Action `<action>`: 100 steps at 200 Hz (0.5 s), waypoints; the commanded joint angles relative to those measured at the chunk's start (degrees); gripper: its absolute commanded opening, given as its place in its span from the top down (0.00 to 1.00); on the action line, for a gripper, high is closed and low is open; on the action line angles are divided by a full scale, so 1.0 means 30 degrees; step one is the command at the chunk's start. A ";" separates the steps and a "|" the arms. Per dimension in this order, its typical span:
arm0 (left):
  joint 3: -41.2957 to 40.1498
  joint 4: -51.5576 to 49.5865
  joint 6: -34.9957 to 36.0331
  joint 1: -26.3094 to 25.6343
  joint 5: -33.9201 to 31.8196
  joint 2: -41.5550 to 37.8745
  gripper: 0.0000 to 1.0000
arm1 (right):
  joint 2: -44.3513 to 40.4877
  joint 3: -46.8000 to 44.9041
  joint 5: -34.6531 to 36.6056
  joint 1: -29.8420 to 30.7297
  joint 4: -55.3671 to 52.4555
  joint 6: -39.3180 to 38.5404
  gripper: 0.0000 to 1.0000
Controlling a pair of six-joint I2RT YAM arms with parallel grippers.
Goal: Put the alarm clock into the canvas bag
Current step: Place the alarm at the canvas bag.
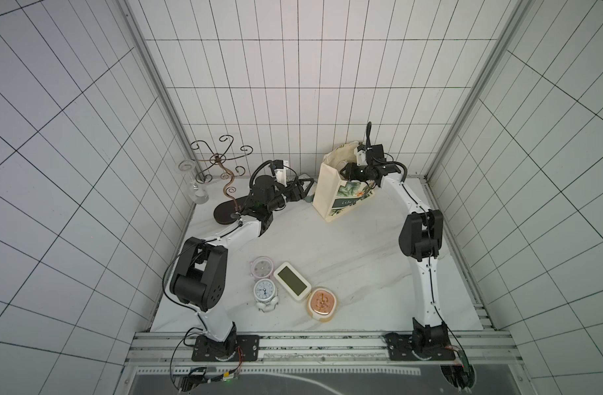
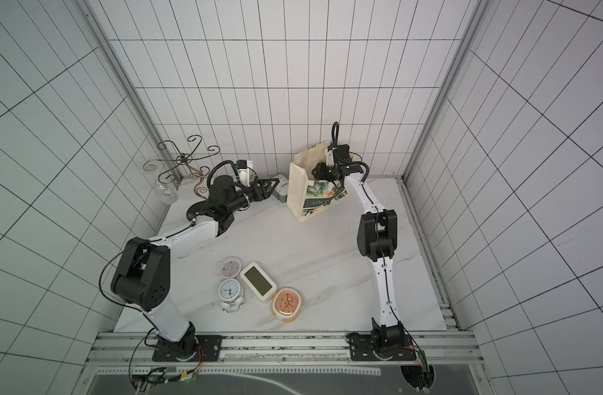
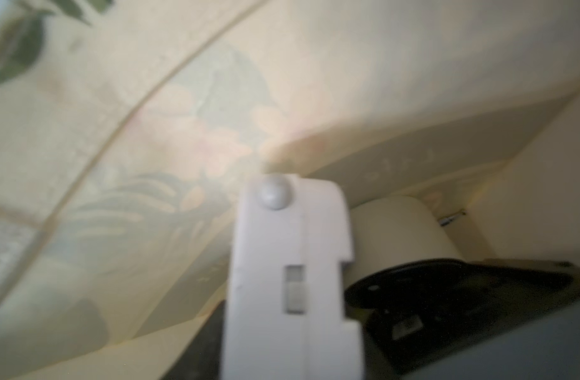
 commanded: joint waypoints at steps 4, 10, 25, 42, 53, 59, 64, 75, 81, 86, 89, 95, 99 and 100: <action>0.0107 0.0433 0.0022 -0.0013 0.0256 0.0477 0.33 | 0.0069 0.1767 0.1472 -0.0187 -0.1719 -0.0748 0.24; 0.0100 0.0273 0.0147 -0.0001 0.0141 0.0471 0.33 | -0.0193 0.1864 0.1796 -0.0216 -0.1782 -0.0868 0.04; 0.0053 0.0097 0.0290 0.0093 -0.0324 0.0415 0.33 | -0.1017 0.2090 0.2459 -0.0273 -0.1788 -0.1108 0.00; -0.0091 0.0079 0.0341 0.0206 -0.0523 0.0253 0.33 | -0.2111 0.2240 0.2665 -0.0282 -0.1805 -0.1408 0.00; -0.0134 -0.0130 0.0421 0.0294 -0.0638 0.0099 0.33 | -0.2991 0.2024 0.2754 -0.0290 -0.1845 -0.1605 0.00; -0.0135 -0.0231 0.0423 0.0313 -0.0704 0.0048 0.33 | -0.3550 0.1757 0.2775 -0.0252 -0.1820 -0.1708 0.00; -0.0132 -0.0307 0.0477 0.0349 -0.0734 0.0021 0.33 | -0.4026 0.1465 0.2812 -0.0246 -0.1794 -0.1764 0.00; 0.0129 -0.0737 0.0614 0.0342 -0.0989 -0.0052 0.33 | -0.5149 0.0564 0.2933 -0.0160 -0.1642 -0.1830 0.00; 0.0356 -0.1116 0.0802 0.0302 -0.1211 -0.0109 0.33 | -0.5829 -0.0087 0.3034 -0.0104 -0.1512 -0.1864 0.01; 0.0559 -0.1367 0.1039 0.0230 -0.1349 -0.0142 0.33 | -0.6404 -0.0674 0.3103 -0.0031 -0.1366 -0.1875 0.00; 0.0696 -0.1507 0.1191 0.0191 -0.1398 -0.0144 0.33 | -0.6733 -0.1037 0.3137 0.0001 -0.1279 -0.1887 0.00; 0.0941 -0.1772 0.1404 0.0109 -0.1460 -0.0167 0.33 | -0.7376 -0.1757 0.3240 0.0043 -0.1140 -0.1911 0.00; 0.1119 -0.1906 0.1512 0.0080 -0.1445 -0.0151 0.33 | -0.7828 -0.2197 0.3384 0.0069 -0.1094 -0.1896 0.00; 0.1152 -0.1921 0.1538 0.0072 -0.1442 -0.0147 0.33 | -0.7938 -0.2329 0.3424 0.0073 -0.1076 -0.1893 0.00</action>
